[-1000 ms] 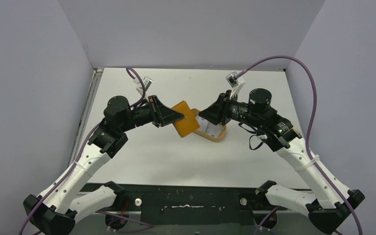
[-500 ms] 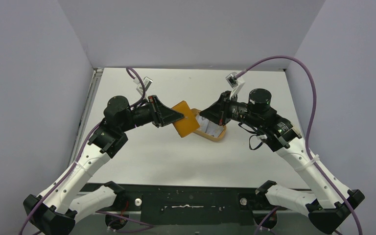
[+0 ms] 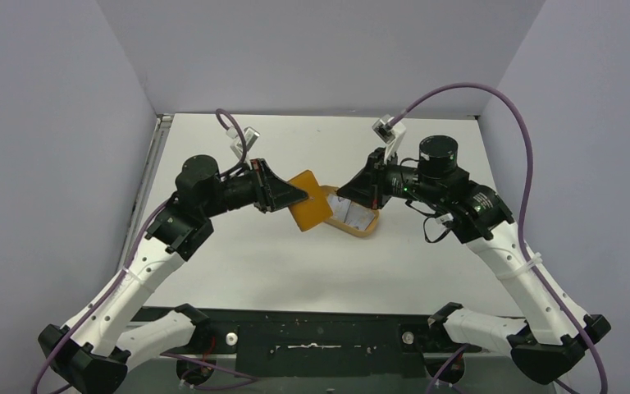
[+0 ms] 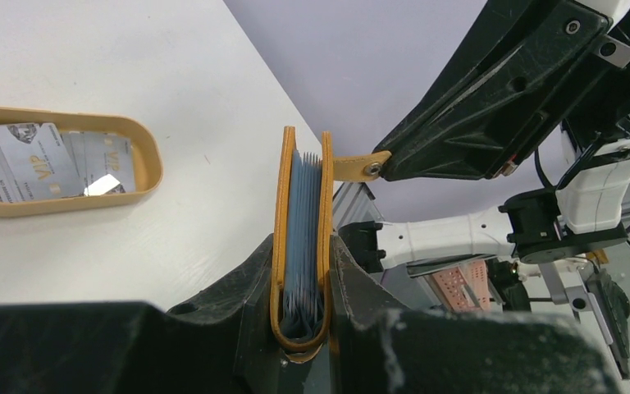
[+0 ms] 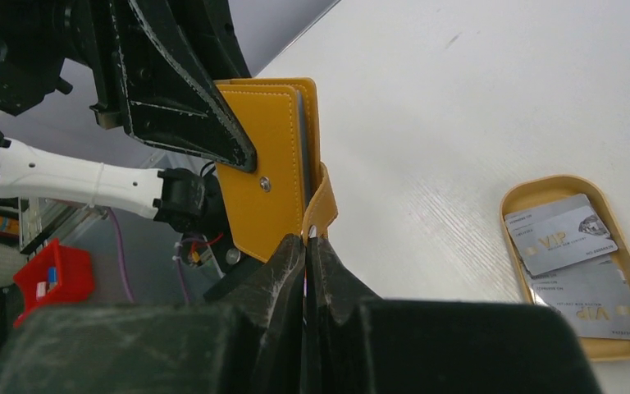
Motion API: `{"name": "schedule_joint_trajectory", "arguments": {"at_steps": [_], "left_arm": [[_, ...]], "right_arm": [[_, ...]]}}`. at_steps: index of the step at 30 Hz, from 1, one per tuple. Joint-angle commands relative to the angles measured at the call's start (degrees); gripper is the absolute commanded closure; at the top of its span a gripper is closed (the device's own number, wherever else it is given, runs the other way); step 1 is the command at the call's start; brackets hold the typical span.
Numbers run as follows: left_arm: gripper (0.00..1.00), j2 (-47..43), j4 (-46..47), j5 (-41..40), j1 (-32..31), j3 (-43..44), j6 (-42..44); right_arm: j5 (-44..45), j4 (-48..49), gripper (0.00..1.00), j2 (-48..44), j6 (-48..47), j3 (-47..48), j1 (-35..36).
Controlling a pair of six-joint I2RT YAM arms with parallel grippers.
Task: Put the credit cards into the card holder
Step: Close the card holder at the center of the board.
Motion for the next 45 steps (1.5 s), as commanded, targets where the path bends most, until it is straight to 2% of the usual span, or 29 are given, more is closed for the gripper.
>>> {"name": "schedule_joint_trajectory", "arguments": {"at_steps": [1,11,25,45], "left_arm": [[1.00,1.2,-2.7,0.2,0.1,5.5,3.0],[1.00,4.8,-5.6,1.0,-1.7,9.8,4.6],[1.00,5.6,-9.5,-0.6,-2.1,11.1,7.5],[1.00,6.0,-8.0,-0.2,-2.2,11.4,5.9]], "right_arm": [[-4.4,-4.4,1.00,1.6,-4.8,4.7,-0.2],[-3.5,-3.7,1.00,6.0,-4.1,5.7,2.6],[-3.0,-4.2,1.00,9.1,-4.5,8.1,4.8],[-2.4,-2.2,1.00,10.8,-3.1,6.4,6.7]]}}
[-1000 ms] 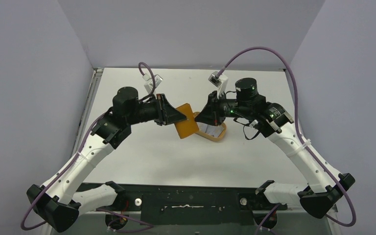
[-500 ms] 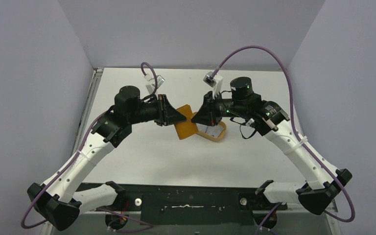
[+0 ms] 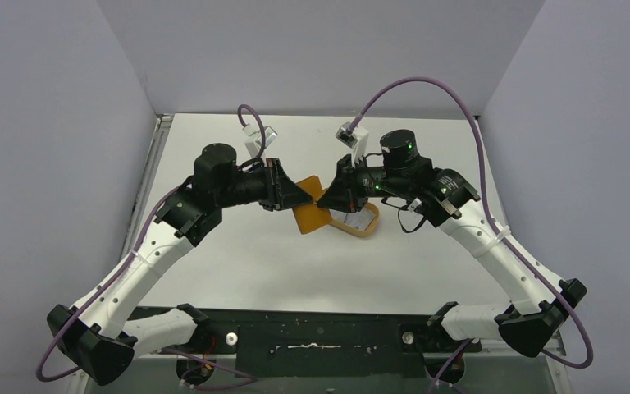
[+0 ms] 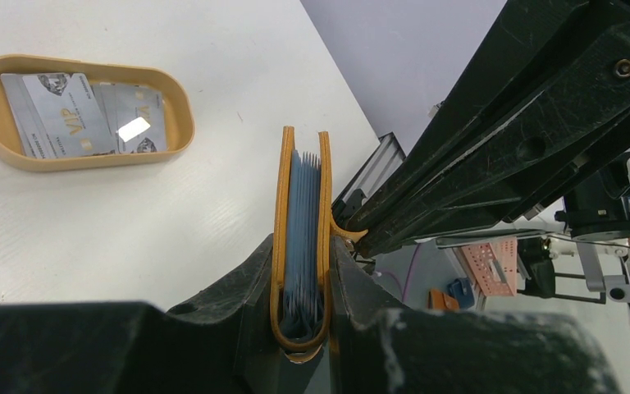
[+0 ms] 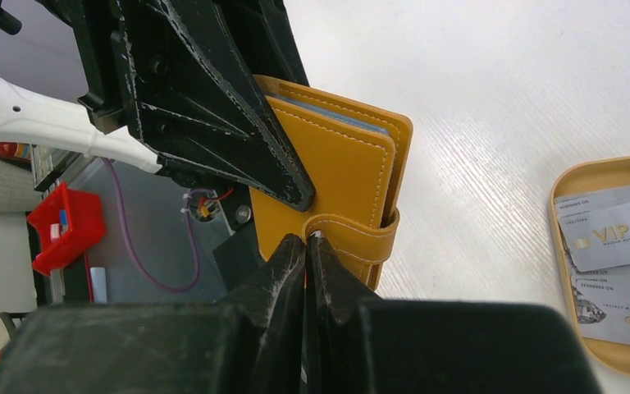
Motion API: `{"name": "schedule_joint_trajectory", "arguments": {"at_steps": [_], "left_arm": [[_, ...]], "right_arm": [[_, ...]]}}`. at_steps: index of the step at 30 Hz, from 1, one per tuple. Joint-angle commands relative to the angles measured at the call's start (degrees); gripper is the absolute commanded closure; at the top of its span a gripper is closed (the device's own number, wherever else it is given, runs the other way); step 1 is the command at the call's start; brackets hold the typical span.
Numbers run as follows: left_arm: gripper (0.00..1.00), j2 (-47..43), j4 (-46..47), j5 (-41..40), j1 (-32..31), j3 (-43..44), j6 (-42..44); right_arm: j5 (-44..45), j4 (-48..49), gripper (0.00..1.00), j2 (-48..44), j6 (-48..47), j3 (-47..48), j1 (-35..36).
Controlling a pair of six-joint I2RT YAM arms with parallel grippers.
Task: Put the credit cards into the card holder
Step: Close the card holder at the center of the board.
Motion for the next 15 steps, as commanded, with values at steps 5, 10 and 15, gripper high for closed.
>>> {"name": "schedule_joint_trajectory", "arguments": {"at_steps": [5,10,15], "left_arm": [[1.00,-1.5,5.2,1.0,-0.3,3.2,-1.2],[1.00,-1.7,5.2,1.0,-0.3,3.0,-1.3],[1.00,-1.8,5.6,1.4,-0.3,2.9,-1.6]], "right_arm": [[1.1,2.6,1.00,0.9,0.0,1.0,1.3],[3.0,0.7,1.00,1.4,-1.5,2.0,1.6],[4.9,-0.7,1.00,1.8,-2.4,2.7,2.1]]}}
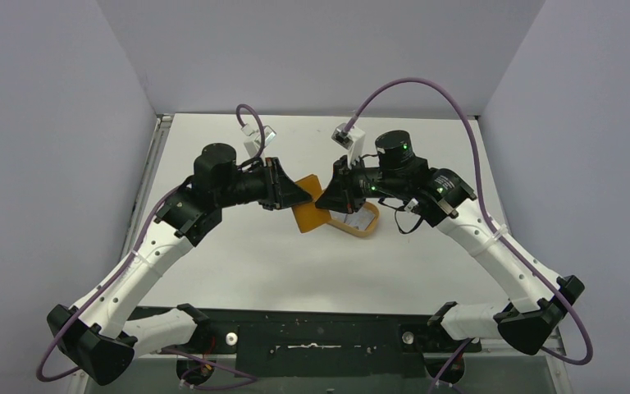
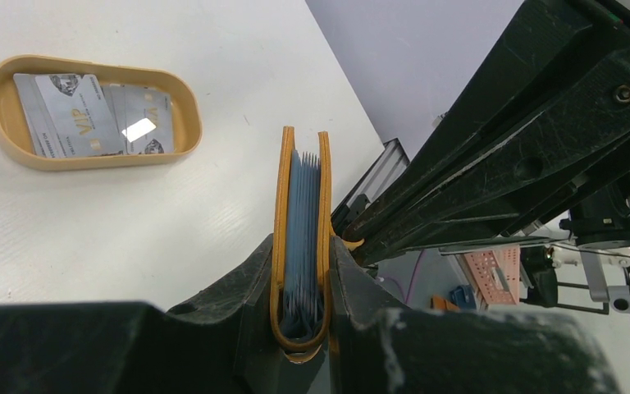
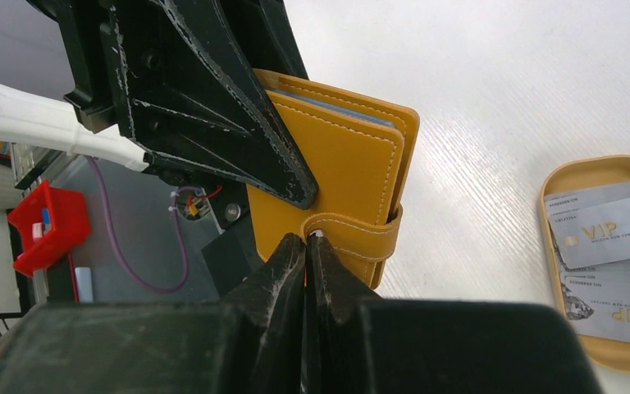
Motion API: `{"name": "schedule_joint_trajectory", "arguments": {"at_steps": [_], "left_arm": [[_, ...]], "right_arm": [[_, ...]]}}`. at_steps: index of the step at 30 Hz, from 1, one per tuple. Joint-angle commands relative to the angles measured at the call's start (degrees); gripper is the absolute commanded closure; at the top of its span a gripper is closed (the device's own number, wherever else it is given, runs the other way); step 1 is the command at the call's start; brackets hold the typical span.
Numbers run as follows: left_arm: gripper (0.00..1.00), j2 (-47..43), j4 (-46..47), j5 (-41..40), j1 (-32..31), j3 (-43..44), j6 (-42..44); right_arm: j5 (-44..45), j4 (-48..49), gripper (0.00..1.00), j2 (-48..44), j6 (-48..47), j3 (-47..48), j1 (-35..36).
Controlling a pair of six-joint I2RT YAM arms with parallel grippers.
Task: Put the credit cards into the card holder
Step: Close the card holder at the center of the board.
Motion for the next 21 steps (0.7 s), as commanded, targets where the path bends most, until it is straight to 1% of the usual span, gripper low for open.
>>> {"name": "schedule_joint_trajectory", "arguments": {"at_steps": [1,9,21], "left_arm": [[1.00,-1.9,5.5,2.4,-0.4,2.9,-1.3],[1.00,-2.4,5.5,2.4,-0.4,2.2,-1.2],[1.00,-2.6,4.8,1.9,-0.4,1.7,-0.7]], "right_arm": [[3.0,-0.1,1.00,1.3,-1.7,2.2,0.9],[5.9,0.3,1.00,0.6,-1.6,2.2,1.1],[5.8,3.6,1.00,-0.5,1.0,1.5,1.0]]}}
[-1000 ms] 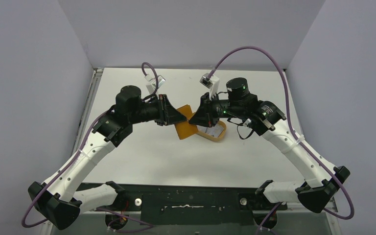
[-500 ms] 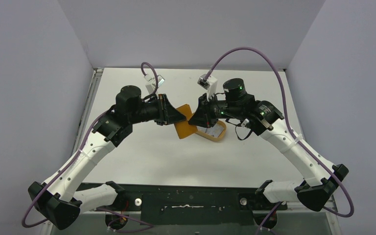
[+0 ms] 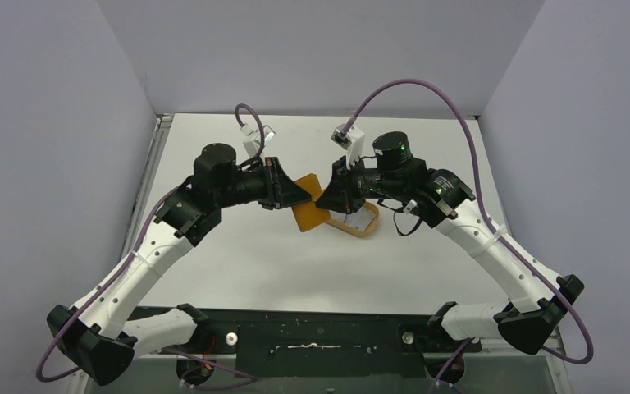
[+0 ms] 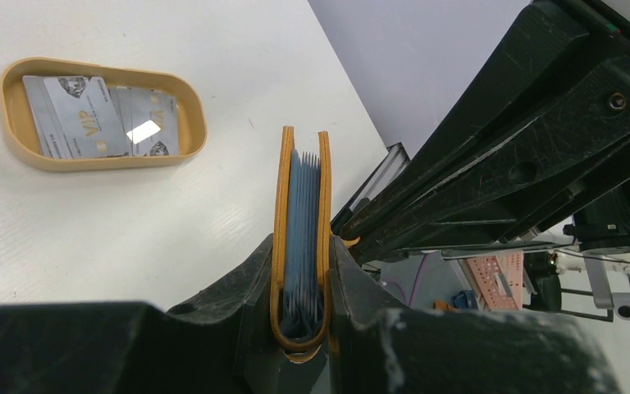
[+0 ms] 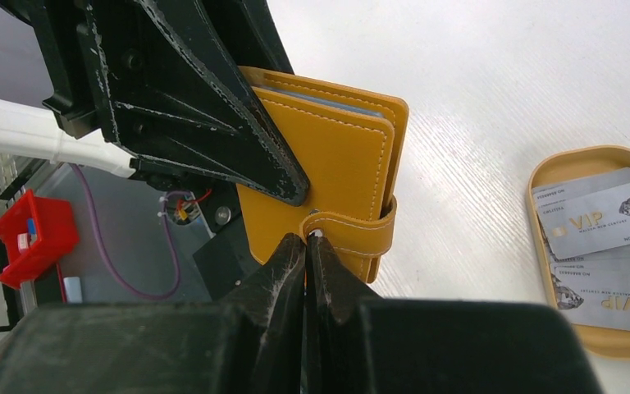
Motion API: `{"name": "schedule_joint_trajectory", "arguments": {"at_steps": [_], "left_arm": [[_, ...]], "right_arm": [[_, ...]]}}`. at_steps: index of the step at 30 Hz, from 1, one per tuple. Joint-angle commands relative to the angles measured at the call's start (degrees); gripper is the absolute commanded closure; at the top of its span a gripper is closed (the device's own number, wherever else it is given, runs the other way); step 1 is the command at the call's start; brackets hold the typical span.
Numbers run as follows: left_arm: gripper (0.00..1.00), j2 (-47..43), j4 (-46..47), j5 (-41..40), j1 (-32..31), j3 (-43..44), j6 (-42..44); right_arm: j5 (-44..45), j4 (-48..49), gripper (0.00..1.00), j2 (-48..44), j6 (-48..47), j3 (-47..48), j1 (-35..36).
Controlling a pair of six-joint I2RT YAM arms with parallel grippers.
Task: Put the credit cards into the card holder
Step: Close the card holder at the center of the board.
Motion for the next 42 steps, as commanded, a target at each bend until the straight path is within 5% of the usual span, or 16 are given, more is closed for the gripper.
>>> {"name": "schedule_joint_trajectory", "arguments": {"at_steps": [1,42], "left_arm": [[1.00,-2.6,4.9,3.0,-0.4,1.7,-0.6],[1.00,-4.0,5.2,1.2,0.5,1.3,-1.9]], "right_arm": [[2.3,4.6,1.00,-0.9,1.2,1.2,0.3],[-0.2,4.3,1.00,-1.3,0.0,-0.3,-0.2]]}}
